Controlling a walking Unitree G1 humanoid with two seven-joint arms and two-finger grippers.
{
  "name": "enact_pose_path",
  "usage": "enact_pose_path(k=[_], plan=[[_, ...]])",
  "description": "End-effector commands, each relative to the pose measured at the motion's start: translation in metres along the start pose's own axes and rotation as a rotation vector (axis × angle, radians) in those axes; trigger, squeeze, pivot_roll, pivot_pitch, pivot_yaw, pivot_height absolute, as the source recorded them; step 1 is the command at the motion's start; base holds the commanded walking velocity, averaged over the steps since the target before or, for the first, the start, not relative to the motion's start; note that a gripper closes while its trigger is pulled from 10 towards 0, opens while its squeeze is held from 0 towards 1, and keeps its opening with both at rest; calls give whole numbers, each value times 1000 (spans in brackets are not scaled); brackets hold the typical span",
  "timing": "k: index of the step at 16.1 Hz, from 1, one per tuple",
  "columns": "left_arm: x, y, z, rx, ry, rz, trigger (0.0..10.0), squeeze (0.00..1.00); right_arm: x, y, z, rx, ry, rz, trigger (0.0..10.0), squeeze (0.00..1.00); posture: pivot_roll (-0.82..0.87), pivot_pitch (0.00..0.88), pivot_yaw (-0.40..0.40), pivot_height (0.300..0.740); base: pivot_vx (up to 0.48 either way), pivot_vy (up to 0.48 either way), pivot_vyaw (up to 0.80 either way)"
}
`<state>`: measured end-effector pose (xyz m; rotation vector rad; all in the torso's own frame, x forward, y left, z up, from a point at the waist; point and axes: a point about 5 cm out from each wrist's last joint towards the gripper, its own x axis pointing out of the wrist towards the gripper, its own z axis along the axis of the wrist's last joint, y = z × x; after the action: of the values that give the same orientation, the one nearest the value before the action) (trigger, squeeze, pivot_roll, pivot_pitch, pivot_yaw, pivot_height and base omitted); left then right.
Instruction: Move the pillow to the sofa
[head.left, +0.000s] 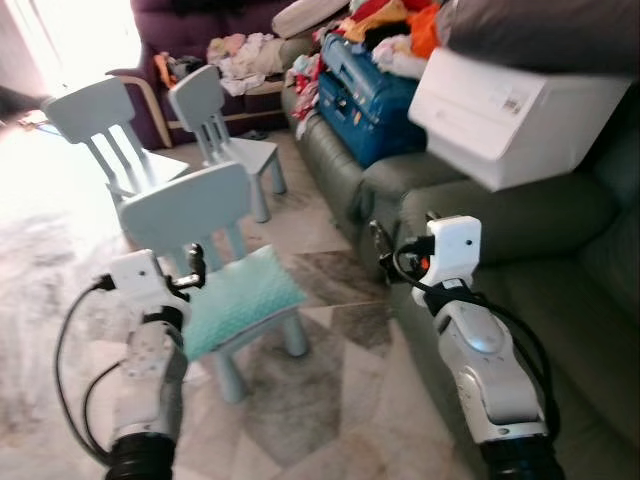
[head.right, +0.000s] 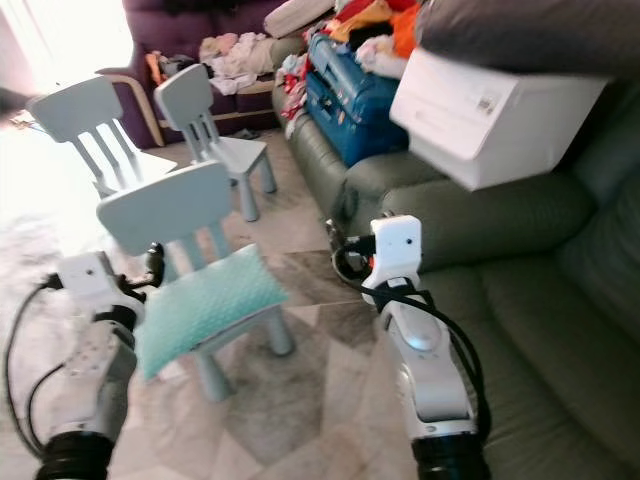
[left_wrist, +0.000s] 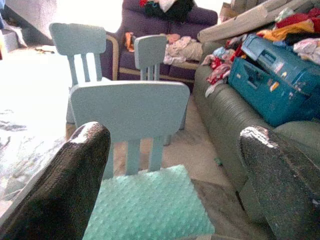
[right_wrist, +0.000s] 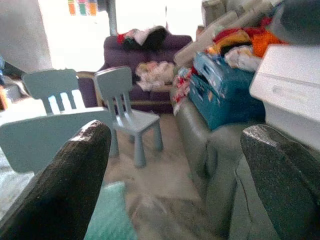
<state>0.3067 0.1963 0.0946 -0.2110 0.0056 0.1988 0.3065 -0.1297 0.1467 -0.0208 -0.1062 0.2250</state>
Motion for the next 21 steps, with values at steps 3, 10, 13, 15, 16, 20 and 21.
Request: enact_pose_path(k=[3,10,13,15,16,20,21], plan=[[3,-1,2,24,-9,13,10000,0,2,0,7,-8,-29,0,10000,0,-153,0,22,740,0,0,267],[3,-2,4,34,-33,-17,10000,0,2,0,6,-4,-31,-4,10000,0,-152,0,21,740,0,0,571],[2,-3,5,16,-37,-38,10000,0,2,0,7,-7,-33,-1,10000,0,-154,0,22,740,0,0,0],[2,-4,5,8,-38,-47,10000,0,2,0,7,-9,-35,1,10000,0,-154,0,22,740,321,0,0],[2,-4,5,6,-40,-49,10000,0,2,1,7,-11,-37,3,10000,0,-154,0,22,740,364,0,0],[2,-4,4,1,-36,-54,10000,0,2,2,8,-13,-41,9,10000,0,-154,0,22,740,379,0,0],[2,-4,4,1,-37,-56,10000,0,2,2,8,-13,-42,10,10000,0,-154,0,22,740,416,0,0]])
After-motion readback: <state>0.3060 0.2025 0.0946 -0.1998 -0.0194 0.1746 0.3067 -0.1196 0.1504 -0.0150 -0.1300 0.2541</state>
